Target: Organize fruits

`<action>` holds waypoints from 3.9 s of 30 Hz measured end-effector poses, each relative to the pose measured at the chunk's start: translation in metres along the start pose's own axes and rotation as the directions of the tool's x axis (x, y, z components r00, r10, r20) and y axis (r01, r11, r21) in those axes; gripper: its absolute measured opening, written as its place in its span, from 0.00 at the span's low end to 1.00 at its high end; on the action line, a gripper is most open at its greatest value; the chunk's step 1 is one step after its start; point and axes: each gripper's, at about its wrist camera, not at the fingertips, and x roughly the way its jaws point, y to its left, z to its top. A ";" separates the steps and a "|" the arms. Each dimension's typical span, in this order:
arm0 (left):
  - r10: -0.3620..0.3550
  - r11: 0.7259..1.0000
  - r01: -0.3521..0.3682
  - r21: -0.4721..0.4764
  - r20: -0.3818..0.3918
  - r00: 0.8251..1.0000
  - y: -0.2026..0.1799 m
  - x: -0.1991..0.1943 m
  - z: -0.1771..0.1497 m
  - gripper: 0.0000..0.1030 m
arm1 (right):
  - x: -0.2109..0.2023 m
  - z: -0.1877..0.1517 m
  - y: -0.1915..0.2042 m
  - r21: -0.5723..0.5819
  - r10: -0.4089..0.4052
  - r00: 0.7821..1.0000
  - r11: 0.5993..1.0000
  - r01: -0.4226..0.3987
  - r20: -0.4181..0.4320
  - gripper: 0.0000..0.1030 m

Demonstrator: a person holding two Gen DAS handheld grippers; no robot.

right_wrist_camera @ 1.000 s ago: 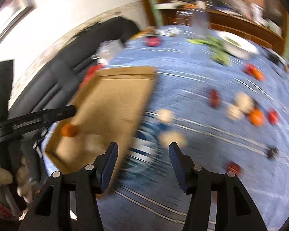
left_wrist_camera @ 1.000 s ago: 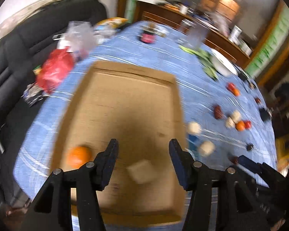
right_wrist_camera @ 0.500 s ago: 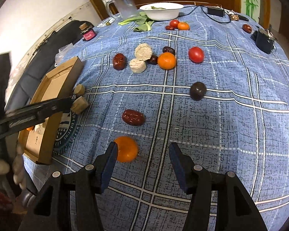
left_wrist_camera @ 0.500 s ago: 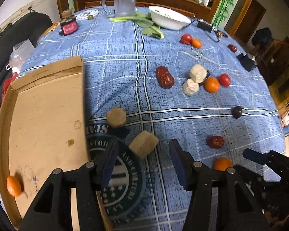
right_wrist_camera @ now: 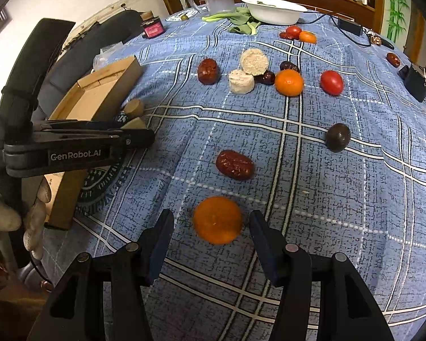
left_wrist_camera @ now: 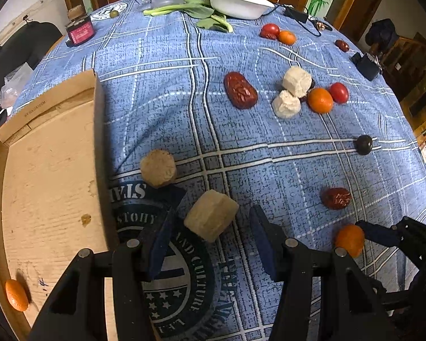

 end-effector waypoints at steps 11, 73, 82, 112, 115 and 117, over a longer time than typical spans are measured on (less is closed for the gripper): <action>0.005 1.000 -0.005 -0.005 0.065 0.998 -0.001 -0.016 -0.007 0.32 | -0.002 -0.001 0.010 -0.035 -0.037 0.999 0.999 0.037 0.008 0.35; 0.131 0.912 -0.082 -0.401 0.097 0.987 0.222 -0.084 -0.060 0.40 | 0.064 0.101 0.201 -0.066 0.287 0.958 0.956 -0.287 -0.013 0.75; 0.127 0.930 -0.074 -0.360 0.125 0.984 0.176 -0.098 -0.056 0.40 | 0.044 0.073 0.141 0.122 0.396 0.915 0.915 -0.385 -0.079 0.76; -0.014 0.984 0.033 -0.177 0.106 0.994 0.004 -0.039 0.021 0.43 | -0.059 0.088 -0.143 0.144 -0.189 0.982 0.972 0.187 0.000 0.59; 0.015 0.985 0.001 -0.170 0.093 0.996 0.010 -0.028 0.025 0.43 | -0.033 0.079 -0.122 0.103 -0.159 0.987 0.982 0.157 0.004 0.55; 0.023 0.987 -0.008 -0.163 0.092 0.995 0.015 -0.022 0.028 0.43 | -0.028 0.074 -0.115 0.105 -0.122 0.992 0.987 0.119 0.020 0.55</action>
